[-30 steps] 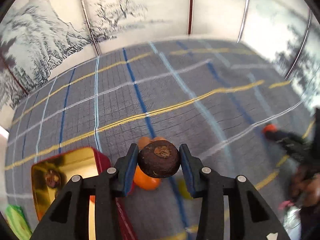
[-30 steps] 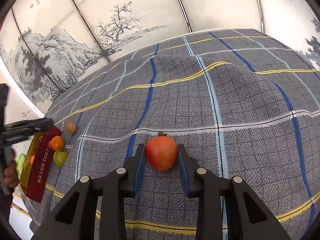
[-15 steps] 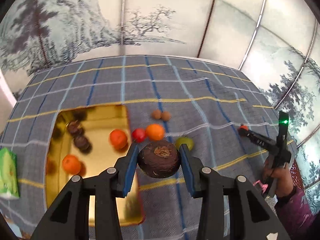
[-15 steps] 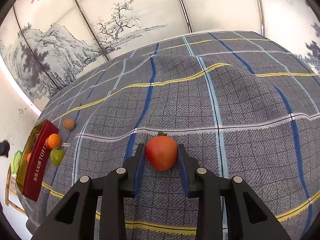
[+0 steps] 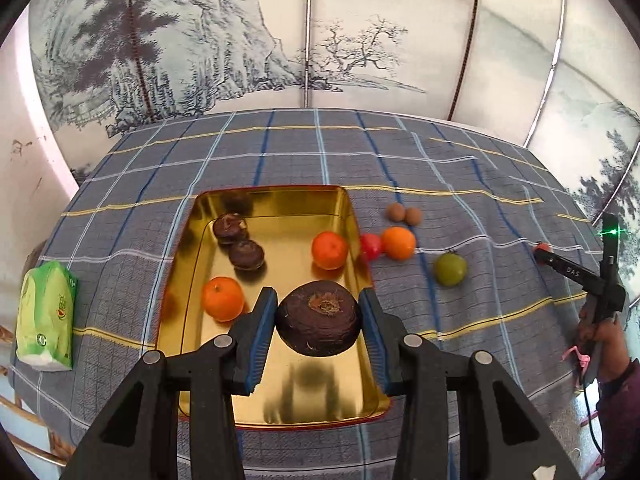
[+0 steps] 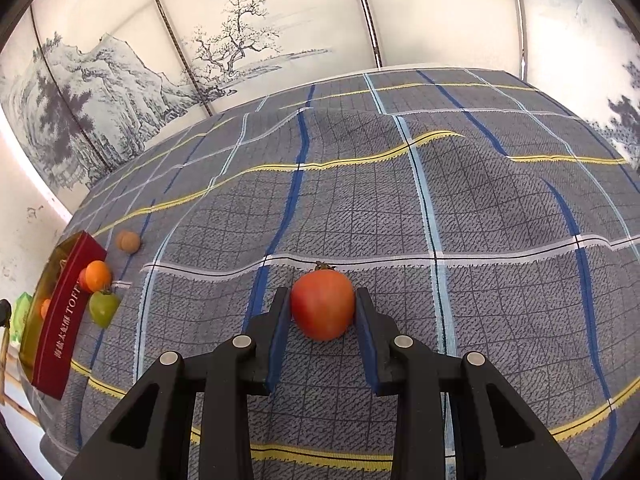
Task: Organize fruits
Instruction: 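Lower the brown fruit into the gold tin with the left gripper and release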
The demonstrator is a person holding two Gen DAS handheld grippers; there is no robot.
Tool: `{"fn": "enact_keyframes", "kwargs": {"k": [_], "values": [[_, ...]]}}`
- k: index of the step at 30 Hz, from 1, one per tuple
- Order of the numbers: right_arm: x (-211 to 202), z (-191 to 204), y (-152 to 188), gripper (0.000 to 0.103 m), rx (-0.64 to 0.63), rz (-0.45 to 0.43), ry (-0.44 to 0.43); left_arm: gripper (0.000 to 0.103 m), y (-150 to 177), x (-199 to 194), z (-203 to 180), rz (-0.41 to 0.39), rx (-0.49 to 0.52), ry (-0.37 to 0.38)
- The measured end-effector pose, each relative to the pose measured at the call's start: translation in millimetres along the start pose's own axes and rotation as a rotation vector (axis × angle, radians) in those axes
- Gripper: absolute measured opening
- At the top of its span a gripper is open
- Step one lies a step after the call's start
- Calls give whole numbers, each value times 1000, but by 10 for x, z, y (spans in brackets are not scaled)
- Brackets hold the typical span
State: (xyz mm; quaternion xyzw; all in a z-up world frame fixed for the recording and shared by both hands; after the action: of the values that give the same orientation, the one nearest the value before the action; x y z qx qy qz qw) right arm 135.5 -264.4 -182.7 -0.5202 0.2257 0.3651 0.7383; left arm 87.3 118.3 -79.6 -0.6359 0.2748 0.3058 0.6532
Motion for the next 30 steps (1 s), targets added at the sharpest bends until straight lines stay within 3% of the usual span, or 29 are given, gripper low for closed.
{"fn": "enact_keyframes", "kwargs": {"k": [11, 30], "values": [[-4, 18, 3, 33, -20, 3, 29, 38, 57, 106, 137, -7, 2, -42], [-2, 22, 6, 33, -19, 2, 30, 38, 262, 518, 356, 52, 1, -101]]}}
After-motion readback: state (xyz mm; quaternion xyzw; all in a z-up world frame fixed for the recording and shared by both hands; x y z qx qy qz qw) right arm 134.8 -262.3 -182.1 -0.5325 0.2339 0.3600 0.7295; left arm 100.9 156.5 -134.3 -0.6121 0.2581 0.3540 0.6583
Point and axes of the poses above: each gripper's, at about its wrist camera, not at the fingertips, and x roughly the way its jaws point, z to its left, y to its underside, the point moved 8 cm from there along x, roughly the way its jaws point, and after that the axes turned 7 degrees about -y, right-handed, at the moved point
